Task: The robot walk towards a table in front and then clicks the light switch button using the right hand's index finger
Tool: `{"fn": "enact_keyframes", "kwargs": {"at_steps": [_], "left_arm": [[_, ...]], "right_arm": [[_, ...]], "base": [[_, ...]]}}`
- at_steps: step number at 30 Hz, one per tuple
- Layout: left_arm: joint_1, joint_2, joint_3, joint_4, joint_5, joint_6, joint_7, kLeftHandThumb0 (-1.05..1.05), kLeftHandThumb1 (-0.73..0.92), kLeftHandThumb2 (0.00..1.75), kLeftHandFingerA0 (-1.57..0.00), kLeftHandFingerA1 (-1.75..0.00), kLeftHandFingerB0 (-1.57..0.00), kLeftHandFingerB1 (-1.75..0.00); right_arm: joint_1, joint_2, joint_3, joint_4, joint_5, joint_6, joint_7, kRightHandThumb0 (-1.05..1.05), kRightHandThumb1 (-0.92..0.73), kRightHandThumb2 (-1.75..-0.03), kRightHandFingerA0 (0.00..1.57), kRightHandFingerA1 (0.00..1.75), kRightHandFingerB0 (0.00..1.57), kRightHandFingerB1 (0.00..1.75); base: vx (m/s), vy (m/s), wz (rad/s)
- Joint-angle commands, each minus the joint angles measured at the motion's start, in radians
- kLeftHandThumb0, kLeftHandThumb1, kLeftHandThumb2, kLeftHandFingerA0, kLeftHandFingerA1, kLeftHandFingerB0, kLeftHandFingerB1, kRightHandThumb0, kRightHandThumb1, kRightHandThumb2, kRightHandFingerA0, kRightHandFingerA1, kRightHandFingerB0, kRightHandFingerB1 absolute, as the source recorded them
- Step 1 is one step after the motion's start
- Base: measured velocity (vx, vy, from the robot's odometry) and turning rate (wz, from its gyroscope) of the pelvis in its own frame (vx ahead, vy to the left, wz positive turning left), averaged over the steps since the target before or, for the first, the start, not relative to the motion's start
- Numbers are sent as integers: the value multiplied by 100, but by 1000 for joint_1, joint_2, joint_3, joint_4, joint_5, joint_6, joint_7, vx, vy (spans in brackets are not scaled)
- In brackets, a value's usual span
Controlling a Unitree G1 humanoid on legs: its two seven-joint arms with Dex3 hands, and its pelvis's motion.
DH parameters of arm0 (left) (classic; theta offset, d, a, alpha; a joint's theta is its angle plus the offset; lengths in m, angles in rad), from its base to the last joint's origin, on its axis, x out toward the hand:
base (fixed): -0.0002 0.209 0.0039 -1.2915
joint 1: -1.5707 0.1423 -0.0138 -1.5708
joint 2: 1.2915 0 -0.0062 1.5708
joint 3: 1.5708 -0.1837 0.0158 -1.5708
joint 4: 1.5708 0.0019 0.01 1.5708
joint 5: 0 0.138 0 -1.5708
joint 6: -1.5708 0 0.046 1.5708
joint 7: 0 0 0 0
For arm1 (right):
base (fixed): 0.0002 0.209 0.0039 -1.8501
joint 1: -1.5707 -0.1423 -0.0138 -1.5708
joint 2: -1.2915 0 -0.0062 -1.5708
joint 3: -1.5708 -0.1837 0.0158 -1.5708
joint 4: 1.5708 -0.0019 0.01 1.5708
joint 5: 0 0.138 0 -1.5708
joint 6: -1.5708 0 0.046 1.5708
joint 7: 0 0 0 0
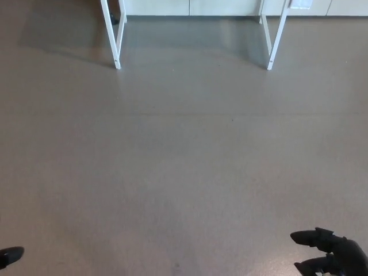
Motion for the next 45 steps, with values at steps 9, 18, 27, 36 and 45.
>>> {"fn": "enact_keyframes", "kwargs": {"at_steps": [9,18,27,36,45], "left_arm": [[25,10,-5,11,-9,-13,-32,-16,56,57,-56,-44,-49,-40],[71,13,-37,-5,7,-33,-48,-23,49,60,-54,-48,-47,-43],[71,35,-108,-15,34,-24,-80,-27,51,55,-47,-41,-45,-37],[47,47,-136,-29,23,4,-95,-30,52,55,-43,-39,-45,-37],[14,50,-137,0,19,4,-101,-30,52,56,-42,-39,-45,-37]], "right_arm": [[51,-19,-2,38,-19,-88,-33,-31,-65,-59,69,46,53,41],[120,-26,-9,26,-17,-122,-43,-32,-64,-58,70,47,55,41],[192,-39,-29,-22,-8,-111,-45,-33,-65,-58,71,46,54,40],[187,-37,-38,-20,-10,-110,-47,-32,-64,-58,73,47,55,41],[154,-39,-29,-22,-19,-87,-34,-34,-66,-59,69,46,54,40]], "base": [[0,0,0],[0,0,0],[1,0,4],[153,198,-10],[143,56,8]]}}
